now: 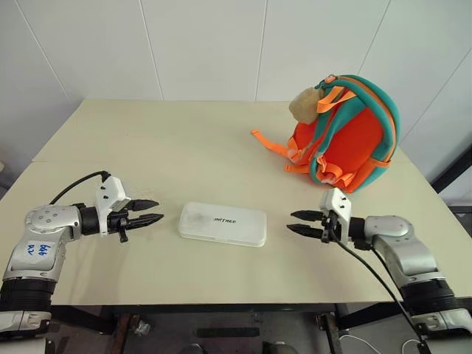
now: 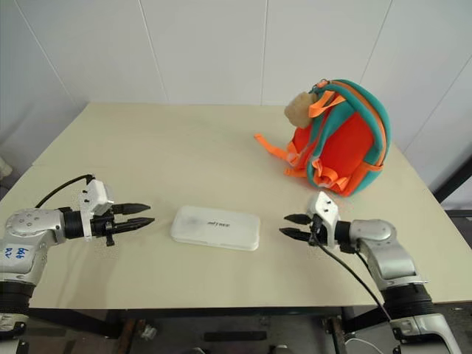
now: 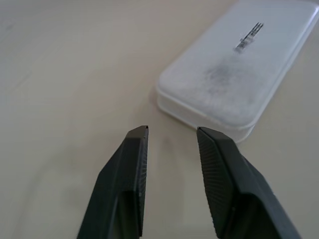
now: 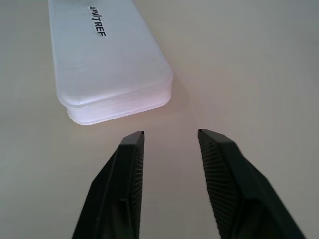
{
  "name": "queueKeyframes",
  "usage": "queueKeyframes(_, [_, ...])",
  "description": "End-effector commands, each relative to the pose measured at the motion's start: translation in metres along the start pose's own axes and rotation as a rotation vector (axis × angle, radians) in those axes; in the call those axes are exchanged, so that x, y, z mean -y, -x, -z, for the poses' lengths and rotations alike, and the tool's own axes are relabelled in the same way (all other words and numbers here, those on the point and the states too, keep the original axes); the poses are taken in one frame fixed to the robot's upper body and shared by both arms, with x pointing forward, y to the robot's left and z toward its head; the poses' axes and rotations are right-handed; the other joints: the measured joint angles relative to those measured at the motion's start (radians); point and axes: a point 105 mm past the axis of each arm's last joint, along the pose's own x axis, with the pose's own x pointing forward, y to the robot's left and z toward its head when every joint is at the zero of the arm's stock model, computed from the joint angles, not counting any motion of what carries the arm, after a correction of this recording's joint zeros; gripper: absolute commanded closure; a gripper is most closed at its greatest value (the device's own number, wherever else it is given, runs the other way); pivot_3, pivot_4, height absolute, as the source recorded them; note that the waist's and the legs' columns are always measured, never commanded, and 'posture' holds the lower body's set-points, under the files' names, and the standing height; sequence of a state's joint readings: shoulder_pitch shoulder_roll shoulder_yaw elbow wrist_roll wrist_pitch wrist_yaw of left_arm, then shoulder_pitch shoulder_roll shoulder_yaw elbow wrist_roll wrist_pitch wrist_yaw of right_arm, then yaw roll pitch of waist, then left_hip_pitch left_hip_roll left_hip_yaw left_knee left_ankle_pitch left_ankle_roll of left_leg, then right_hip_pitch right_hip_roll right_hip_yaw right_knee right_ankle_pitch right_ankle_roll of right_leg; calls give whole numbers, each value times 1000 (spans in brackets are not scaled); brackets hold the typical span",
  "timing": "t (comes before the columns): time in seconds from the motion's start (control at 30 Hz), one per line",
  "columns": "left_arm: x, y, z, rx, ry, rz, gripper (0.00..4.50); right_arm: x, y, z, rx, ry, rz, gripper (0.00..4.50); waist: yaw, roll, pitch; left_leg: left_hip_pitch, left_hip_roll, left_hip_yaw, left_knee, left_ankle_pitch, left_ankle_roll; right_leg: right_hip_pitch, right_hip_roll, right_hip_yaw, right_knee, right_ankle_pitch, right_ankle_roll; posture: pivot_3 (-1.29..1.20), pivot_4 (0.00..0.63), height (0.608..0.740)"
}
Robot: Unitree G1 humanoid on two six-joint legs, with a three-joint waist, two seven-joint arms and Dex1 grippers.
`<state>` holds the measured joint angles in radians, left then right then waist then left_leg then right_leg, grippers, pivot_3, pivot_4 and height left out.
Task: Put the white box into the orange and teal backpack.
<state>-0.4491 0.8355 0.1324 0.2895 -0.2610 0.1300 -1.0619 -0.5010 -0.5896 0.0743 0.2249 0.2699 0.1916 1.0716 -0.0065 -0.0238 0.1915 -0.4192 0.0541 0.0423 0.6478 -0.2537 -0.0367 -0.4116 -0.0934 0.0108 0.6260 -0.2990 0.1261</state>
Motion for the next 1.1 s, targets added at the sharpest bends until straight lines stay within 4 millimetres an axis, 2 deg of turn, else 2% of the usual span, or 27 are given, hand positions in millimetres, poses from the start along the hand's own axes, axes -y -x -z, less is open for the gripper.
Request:
queueKeyframes(0.03, [0,-8,0,-3,5,1,3983,3,-10,-10,34,38,12,4032,1,0,0,0,0,0,0,0,0,0,0,0,0,0,0,0,150,740])
queueKeyframes(0.1, [7,-14,3,-20,-8,46,4471,2,-16,-11,37,43,11,4498,1,0,0,0,0,0,0,0,0,0,0,0,1,0,0,0,150,740])
queueKeyframes(0.23, [17,-31,-1,-3,7,100,4471,-5,-31,-17,67,36,-4,4498,4,0,0,0,0,0,0,0,-1,0,0,0,1,0,0,0,150,740])
queueKeyframes(0.37, [23,-41,-1,-12,-1,123,4471,-11,-36,-18,79,35,-13,4498,3,0,0,0,0,0,1,1,-1,0,0,0,2,0,0,0,150,740])
queueKeyframes(0.5, [27,-44,2,-15,9,140,4471,-13,-35,-15,73,31,-14,4498,2,0,0,0,0,0,1,1,-1,0,0,0,2,0,0,0,150,740])
queueKeyframes(0.6, [30,-46,2,-11,10,143,4471,-6,-25,-17,75,33,23,4498,2,0,0,0,0,0,1,1,-1,0,0,0,2,0,0,0,150,740])
queueKeyframes(0.77, [29,-39,4,-17,29,127,4471,-6,-9,-16,68,13,30,4498,5,0,0,0,0,-1,1,1,-1,0,0,0,2,0,0,0,150,740])
queueKeyframes(0.93, [39,-44,2,-5,38,156,4471,-14,-18,-7,53,-20,7,4498,1,0,0,0,0,-1,1,1,-1,0,0,0,2,0,0,0,150,740])
queueKeyframes(1.1, [51,-55,-5,22,39,192,4471,-12,-23,-10,59,-14,3,4498,2,0,0,0,0,-1,1,2,-1,0,0,0,3,0,1,0,150,740])
